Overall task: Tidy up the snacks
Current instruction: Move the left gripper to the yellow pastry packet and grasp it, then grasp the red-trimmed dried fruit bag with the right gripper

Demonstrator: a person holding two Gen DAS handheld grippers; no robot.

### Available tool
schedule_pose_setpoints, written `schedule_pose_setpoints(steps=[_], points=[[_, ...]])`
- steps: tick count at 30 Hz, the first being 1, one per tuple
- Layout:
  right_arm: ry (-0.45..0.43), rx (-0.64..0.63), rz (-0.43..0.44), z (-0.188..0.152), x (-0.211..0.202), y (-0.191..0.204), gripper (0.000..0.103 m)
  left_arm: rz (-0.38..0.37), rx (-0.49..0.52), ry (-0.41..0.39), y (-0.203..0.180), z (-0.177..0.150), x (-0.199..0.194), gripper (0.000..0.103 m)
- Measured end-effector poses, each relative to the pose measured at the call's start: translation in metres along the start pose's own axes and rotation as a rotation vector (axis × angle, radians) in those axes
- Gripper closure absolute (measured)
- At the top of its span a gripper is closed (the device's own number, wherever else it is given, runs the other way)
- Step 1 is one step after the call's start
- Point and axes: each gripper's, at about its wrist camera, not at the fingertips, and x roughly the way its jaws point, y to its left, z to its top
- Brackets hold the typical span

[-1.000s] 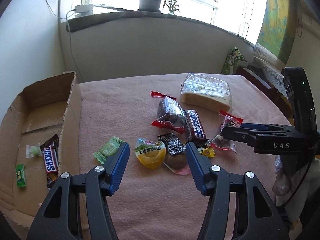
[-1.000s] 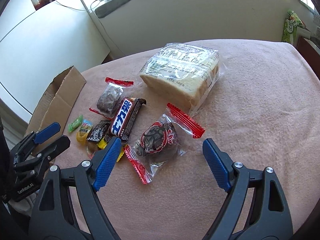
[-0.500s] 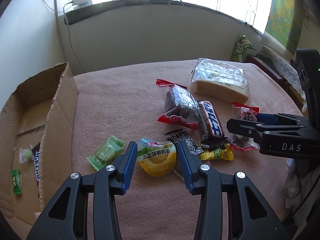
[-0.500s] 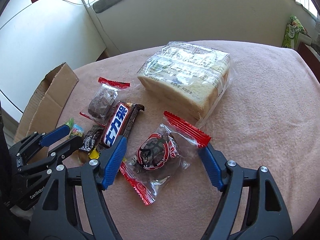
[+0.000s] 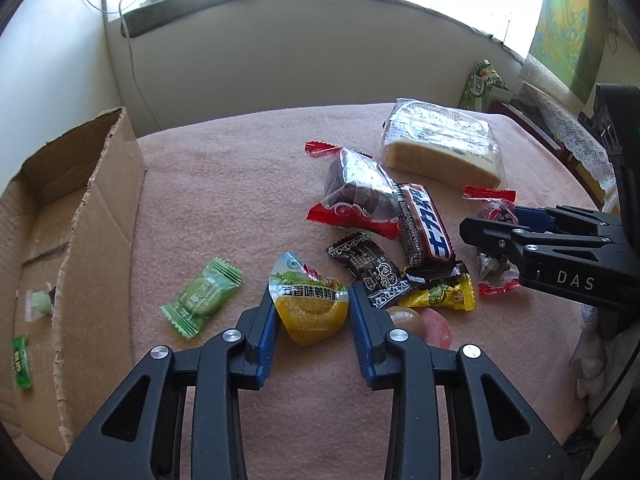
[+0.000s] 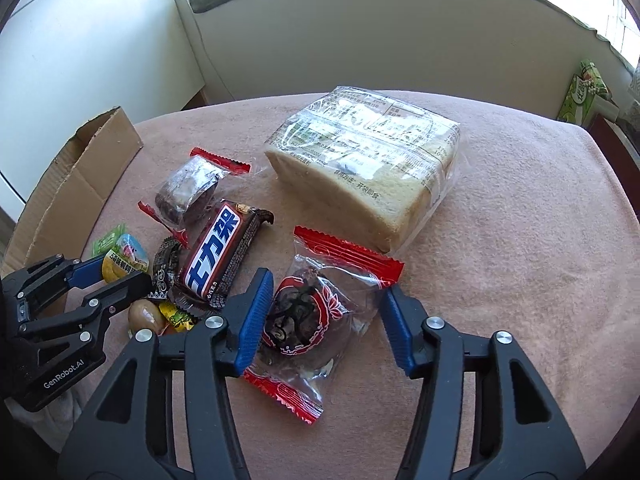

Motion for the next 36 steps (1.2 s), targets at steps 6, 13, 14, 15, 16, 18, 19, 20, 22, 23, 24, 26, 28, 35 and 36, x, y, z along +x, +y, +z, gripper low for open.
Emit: schedule_pose_setpoints(steps=[6, 13, 14, 15, 16, 18, 19, 20, 22, 23, 24, 26, 28, 35, 36], points=[[-0.004, -0.001, 0.01, -0.002, -0.003, -0.002, 0.056, -0.003, 0.003, -0.004, 0.0, 0.002, 0.001, 0.071], [-0.015, 0.019, 0.039, -0.011, -0.015, -0.013, 0.062, 0.008, 0.014, -0.042, -0.004, 0.002, -0.009, 0.072], [-0.017, 0.024, 0.042, -0.012, -0.017, -0.015, 0.062, 0.004, 0.016, -0.048, -0.005, 0.002, -0.011, 0.072], [-0.02, 0.029, 0.046, -0.015, -0.021, -0.018, 0.062, -0.002, 0.015, -0.054, -0.004, 0.003, -0.013, 0.072], [-0.023, 0.033, 0.048, -0.015, -0.023, -0.018, 0.062, -0.009, 0.012, -0.062, -0.004, 0.003, -0.016, 0.072], [-0.03, 0.034, 0.051, -0.014, -0.027, -0.017, 0.062, -0.019, 0.008, -0.08, -0.002, 0.002, -0.023, 0.072], [-0.034, 0.035, 0.053, -0.015, -0.03, -0.016, 0.062, -0.025, 0.005, -0.089, -0.001, 0.003, -0.027, 0.072], [-0.038, 0.037, 0.054, -0.015, -0.033, -0.016, 0.062, -0.031, 0.001, -0.099, 0.001, 0.004, -0.03, 0.072], [-0.05, 0.035, 0.058, -0.014, -0.042, -0.016, 0.062, -0.038, -0.012, -0.123, 0.003, 0.006, -0.039, 0.072], [-0.056, 0.033, 0.06, -0.014, -0.046, -0.015, 0.062, -0.042, -0.018, -0.135, 0.004, 0.008, -0.043, 0.072], [-0.062, 0.03, 0.062, -0.013, -0.05, -0.013, 0.062, -0.048, -0.025, -0.145, 0.006, 0.009, -0.047, 0.072], [-0.077, 0.022, 0.067, -0.011, -0.059, -0.009, 0.062, -0.051, -0.041, -0.169, 0.012, 0.01, -0.056, 0.072], [-0.092, 0.011, 0.075, -0.009, -0.068, -0.004, 0.062, -0.039, -0.048, -0.195, 0.016, 0.012, -0.063, 0.072], [-0.138, -0.048, 0.115, 0.006, -0.087, 0.034, 0.062, -0.02, -0.108, -0.258, 0.043, 0.014, -0.085, 0.072], [-0.142, -0.058, 0.122, 0.009, -0.088, 0.041, 0.062, -0.014, -0.122, -0.269, 0.049, 0.014, -0.088, 0.072]])
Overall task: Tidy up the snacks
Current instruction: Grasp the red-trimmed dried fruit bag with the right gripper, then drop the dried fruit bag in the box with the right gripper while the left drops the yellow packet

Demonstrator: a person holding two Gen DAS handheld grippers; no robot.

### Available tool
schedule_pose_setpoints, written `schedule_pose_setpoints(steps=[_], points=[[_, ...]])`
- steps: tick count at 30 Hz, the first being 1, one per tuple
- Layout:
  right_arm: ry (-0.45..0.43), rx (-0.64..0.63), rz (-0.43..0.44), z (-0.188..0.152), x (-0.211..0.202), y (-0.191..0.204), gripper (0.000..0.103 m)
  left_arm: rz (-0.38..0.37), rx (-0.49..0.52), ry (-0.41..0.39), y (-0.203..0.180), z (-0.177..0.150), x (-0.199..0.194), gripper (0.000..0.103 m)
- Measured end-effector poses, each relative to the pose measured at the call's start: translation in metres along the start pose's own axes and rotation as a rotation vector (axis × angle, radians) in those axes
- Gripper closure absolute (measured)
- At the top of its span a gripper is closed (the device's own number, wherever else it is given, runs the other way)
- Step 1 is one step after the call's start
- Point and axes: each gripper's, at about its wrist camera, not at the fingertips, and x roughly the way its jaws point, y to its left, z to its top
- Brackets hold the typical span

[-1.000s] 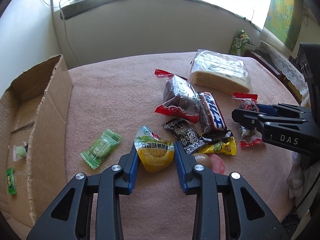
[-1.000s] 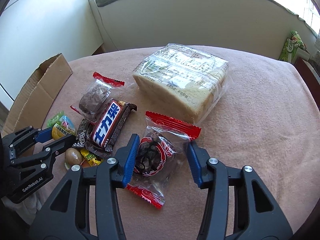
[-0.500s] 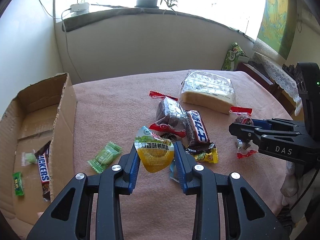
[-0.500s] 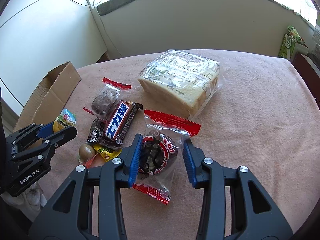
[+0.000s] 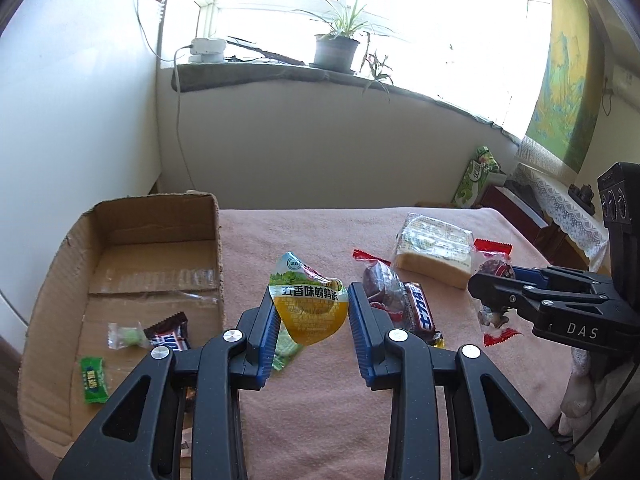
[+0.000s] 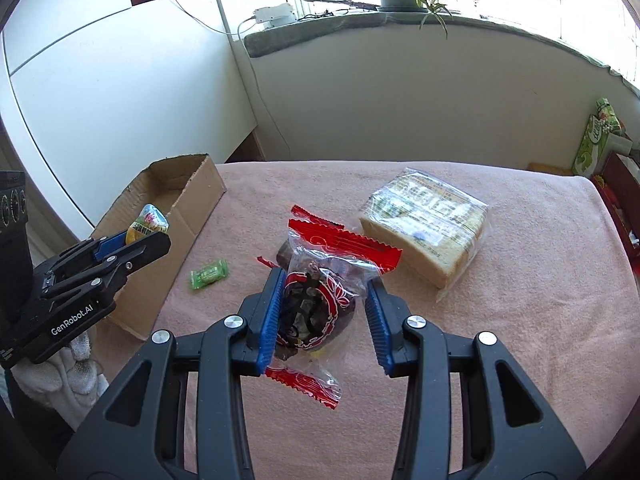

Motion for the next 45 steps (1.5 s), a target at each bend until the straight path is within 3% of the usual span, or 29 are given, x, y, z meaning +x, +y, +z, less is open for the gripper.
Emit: schedule_pose_setpoints(steps=[11, 24, 36, 45], points=[[-0.03, -0.129, 0.08, 0.039, 0.025, 0.083, 0.062, 0.082, -0.136, -0.082, 0.069, 0.018, -0.02, 0.072], [-0.013, -0.218, 0.172, 0.072, 0.079, 0.156, 0.062, 0.169, -0.215, -0.091, 0.118, 0.02, -0.02, 0.072], [0.056, -0.228, 0.225, 0.084, 0.131, 0.179, 0.062, 0.235, -0.234, -0.077, 0.138, 0.014, -0.019, 0.072], [0.079, -0.235, 0.249, 0.085, 0.144, 0.182, 0.061, 0.261, -0.21, -0.065, 0.134, 0.014, -0.016, 0.071]])
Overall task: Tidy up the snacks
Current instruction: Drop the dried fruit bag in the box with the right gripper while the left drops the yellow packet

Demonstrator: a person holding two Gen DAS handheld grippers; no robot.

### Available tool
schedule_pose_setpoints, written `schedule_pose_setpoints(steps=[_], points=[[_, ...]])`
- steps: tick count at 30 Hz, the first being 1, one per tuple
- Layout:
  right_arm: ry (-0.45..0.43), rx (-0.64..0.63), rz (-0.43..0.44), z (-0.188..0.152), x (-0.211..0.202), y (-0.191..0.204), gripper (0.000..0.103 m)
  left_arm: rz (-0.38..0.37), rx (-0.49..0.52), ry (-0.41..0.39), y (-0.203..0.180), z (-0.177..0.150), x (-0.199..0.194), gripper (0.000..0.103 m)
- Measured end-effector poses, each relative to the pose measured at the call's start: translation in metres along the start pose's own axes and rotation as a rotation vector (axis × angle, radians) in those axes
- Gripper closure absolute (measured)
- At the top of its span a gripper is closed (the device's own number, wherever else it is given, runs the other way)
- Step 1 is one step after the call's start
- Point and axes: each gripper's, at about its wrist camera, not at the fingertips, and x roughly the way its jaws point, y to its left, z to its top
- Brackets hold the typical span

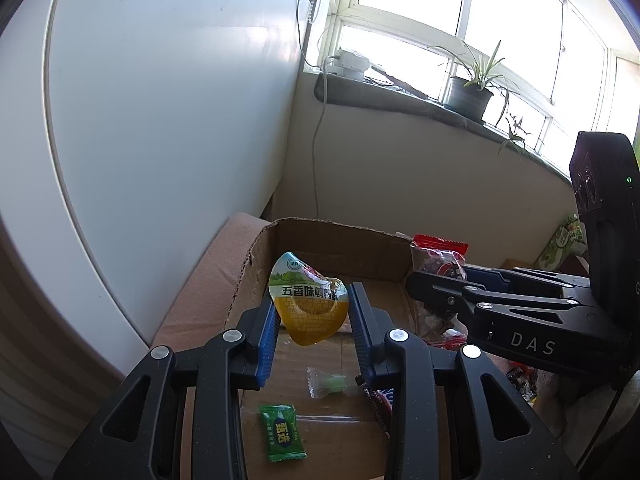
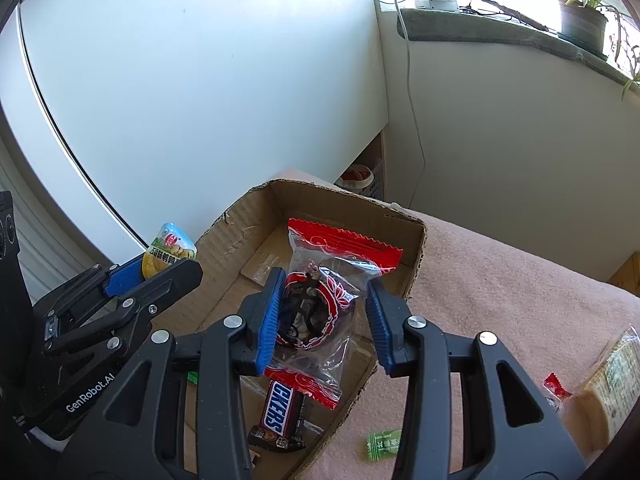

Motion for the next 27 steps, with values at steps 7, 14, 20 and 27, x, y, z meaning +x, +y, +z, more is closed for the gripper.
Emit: schedule_pose_setpoints(steps=[7, 14, 20, 27], points=[[-0.005, -0.012, -0.007, 0.0, -0.001, 0.001, 0.06, 0.012, 0.0, -0.006, -0.001, 0.001, -0.001, 0.071], [-0.019, -0.012, -0.014, 0.0, -0.006, -0.001, 0.05, 0.02, 0.001, -0.016, 0.0, 0.001, -0.002, 0.057], [-0.03, -0.008, -0.026, 0.001, -0.009, -0.001, 0.04, 0.026, 0.003, -0.017, -0.001, 0.001, -0.003, 0.051], [-0.053, -0.001, -0.055, 0.003, -0.017, -0.007, 0.02, 0.028, 0.011, -0.029, -0.004, 0.002, -0.004, 0.042]])
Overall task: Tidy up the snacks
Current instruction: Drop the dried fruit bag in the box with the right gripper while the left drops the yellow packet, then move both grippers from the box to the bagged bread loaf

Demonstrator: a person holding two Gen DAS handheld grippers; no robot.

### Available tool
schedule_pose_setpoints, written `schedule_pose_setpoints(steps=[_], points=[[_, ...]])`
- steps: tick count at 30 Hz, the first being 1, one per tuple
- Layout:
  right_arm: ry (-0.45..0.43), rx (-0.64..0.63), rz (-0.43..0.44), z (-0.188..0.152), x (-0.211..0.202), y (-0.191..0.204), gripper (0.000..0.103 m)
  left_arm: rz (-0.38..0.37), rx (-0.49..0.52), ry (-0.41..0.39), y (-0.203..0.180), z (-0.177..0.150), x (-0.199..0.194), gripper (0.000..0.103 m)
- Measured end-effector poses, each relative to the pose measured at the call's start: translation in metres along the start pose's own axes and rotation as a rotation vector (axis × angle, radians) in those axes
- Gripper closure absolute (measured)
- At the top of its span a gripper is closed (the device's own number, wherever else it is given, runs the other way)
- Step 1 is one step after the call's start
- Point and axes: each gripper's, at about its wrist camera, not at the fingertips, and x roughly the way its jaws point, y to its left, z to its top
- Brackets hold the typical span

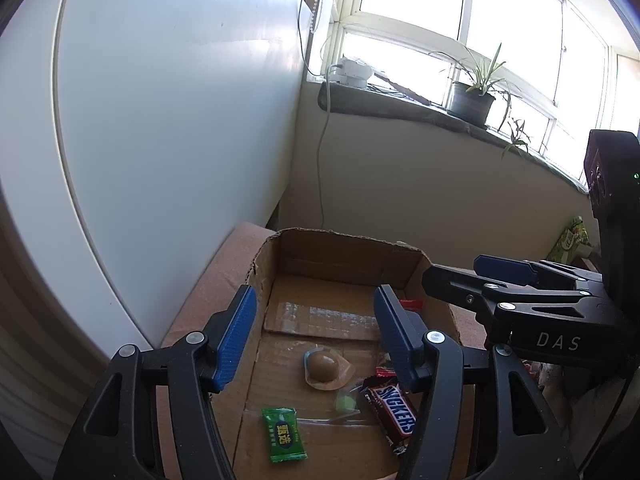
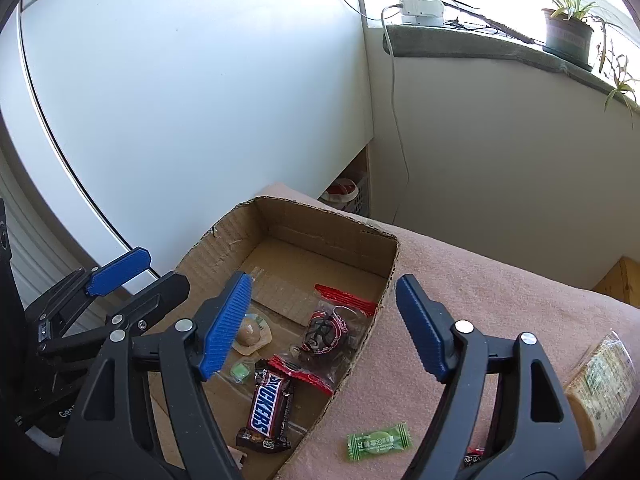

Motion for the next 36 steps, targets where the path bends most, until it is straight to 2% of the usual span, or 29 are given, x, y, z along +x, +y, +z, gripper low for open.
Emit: schedule_pose_setpoints(steps=[4, 15, 24, 31, 34, 36], points=[[-0.011, 0.013, -0.023, 0.0, -0.005, -0.006, 0.013, 0.007, 0.001, -0.015, -0.001, 0.0, -0.002, 0.031], [-0.032, 0.055, -0.047, -0.006, -0.027, -0.029, 0.012, -0.003, 0.055, -0.019, -0.02, -0.001, -0.003, 0.029], [-0.074, 0.15, -0.132, -0.027, -0.08, -0.073, 0.012, -0.131, 0.055, -0.02, -0.046, 0.001, -0.014, 0.029], [-0.128, 0.309, -0.207, -0.068, -0.124, -0.134, 0.012, -0.227, 0.046, 0.002, -0.082, -0.003, -0.015, 0.029], [-0.13, 0.361, -0.291, -0.083, -0.132, -0.166, 0.012, -0.274, 0.048, 0.023, -0.106, -0.004, -0.009, 0.029], [-0.131, 0.386, -0.338, -0.093, -0.136, -0.185, 0.012, -0.29, 0.085, 0.042, -0.126, -0.006, -0.002, 0.029]])
